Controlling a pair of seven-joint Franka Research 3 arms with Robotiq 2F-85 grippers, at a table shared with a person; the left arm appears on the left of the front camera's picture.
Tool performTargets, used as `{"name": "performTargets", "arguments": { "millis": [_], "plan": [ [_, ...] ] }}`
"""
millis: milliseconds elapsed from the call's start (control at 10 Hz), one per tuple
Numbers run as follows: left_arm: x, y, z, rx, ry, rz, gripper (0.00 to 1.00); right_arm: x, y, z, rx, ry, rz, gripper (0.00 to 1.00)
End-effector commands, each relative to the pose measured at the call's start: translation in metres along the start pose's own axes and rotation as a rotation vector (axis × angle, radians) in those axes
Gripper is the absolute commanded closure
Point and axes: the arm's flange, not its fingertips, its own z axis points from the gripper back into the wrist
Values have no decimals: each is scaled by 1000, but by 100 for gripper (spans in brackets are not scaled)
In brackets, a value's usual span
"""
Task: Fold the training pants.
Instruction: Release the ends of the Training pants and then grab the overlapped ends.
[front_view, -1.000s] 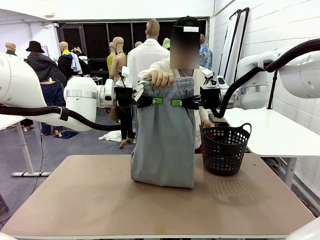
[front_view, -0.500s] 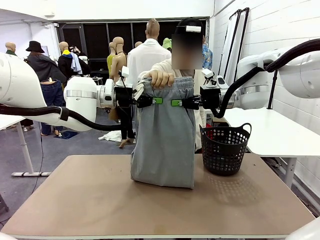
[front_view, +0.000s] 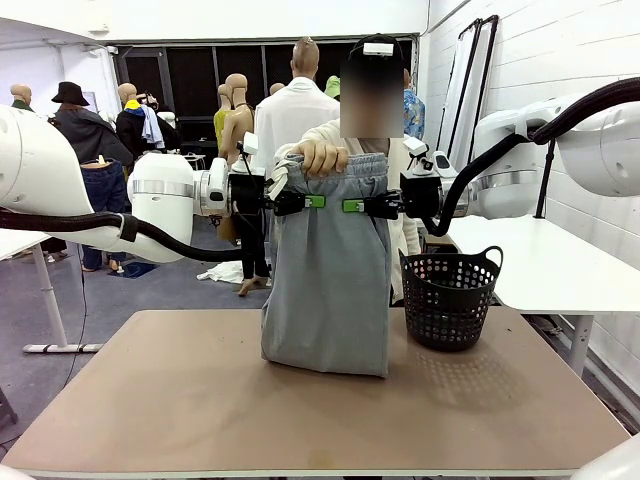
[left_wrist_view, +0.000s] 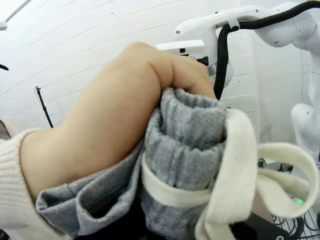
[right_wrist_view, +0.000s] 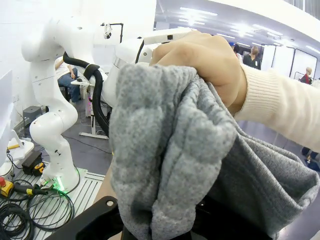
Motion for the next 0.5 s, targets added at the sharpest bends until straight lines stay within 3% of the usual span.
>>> {"name": "performTargets", "arguments": {
  "millis": [0,400],
  "plan": [
    [3,0,1,3,-6,-5,100,1,1,-1,3,-2,1,100],
    [3,0,1,3,-6,-5,100,1,1,-1,3,-2,1,100]
  ]
}}
